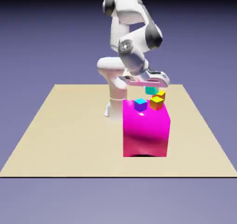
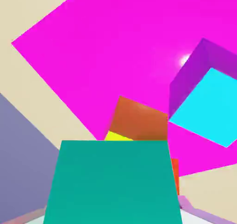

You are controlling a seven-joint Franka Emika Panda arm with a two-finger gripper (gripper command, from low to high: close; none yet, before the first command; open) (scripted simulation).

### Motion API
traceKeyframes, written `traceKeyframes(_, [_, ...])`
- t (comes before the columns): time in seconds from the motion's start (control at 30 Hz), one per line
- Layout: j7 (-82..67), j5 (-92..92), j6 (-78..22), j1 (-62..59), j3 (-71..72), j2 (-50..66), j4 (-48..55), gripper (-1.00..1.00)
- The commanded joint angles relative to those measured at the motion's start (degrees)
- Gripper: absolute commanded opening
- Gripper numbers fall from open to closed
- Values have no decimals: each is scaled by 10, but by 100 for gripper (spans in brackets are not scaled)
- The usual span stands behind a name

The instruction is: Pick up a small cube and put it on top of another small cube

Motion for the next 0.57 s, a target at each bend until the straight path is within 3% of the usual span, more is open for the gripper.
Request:
traceKeyframes(0.0, [8,-1,-19,-6,21,-16,-4,-100])
traceKeyframes(0.13, [25,12,-74,-12,50,-19,-10,-100])
traceKeyframes(0.3, [9,54,6,10,85,-32,-99,-100])
traceKeyframes(0.33, [9,54,6,10,85,-32,-99,100])
traceKeyframes(0.53, [25,12,-74,-12,50,-19,-10,100])
